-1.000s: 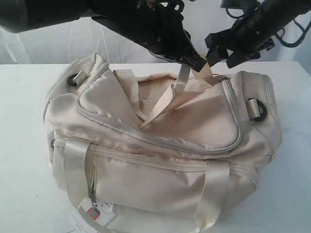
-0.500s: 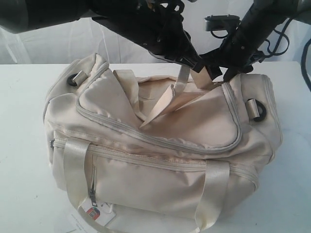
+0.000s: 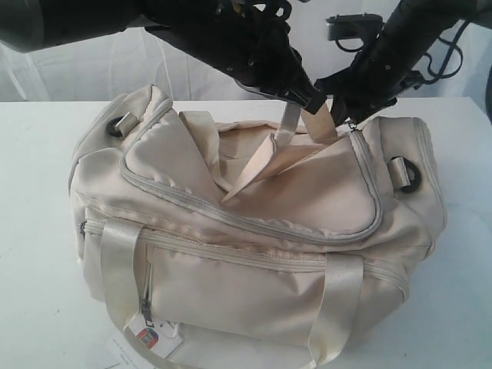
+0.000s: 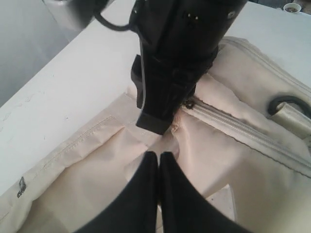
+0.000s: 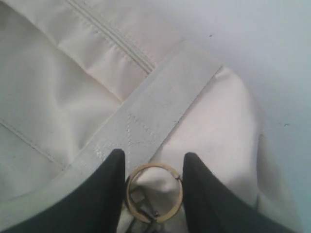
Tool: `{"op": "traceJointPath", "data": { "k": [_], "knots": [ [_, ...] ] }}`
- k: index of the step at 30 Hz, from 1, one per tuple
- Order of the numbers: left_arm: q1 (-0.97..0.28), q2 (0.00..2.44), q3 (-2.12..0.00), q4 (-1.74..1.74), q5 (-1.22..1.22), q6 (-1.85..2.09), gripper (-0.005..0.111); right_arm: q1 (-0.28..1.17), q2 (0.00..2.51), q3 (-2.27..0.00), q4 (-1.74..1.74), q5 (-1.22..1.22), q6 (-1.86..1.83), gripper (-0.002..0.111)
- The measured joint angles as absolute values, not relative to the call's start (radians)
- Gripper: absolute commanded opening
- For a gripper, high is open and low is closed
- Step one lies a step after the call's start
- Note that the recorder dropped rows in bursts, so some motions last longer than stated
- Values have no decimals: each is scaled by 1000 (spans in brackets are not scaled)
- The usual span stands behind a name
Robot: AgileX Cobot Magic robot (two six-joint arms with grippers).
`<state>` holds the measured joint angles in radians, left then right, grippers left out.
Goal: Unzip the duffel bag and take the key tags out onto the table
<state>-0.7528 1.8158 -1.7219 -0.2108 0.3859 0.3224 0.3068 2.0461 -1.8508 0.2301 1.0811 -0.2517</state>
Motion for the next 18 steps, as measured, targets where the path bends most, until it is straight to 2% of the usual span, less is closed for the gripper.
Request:
{"op": "traceJointPath", "data": {
  "k": [18],
  "knots": [
    [-753,1816,-1722,-211,386,321,0,307,1888,-1821,230,1206,-252,0]
  ]
}}
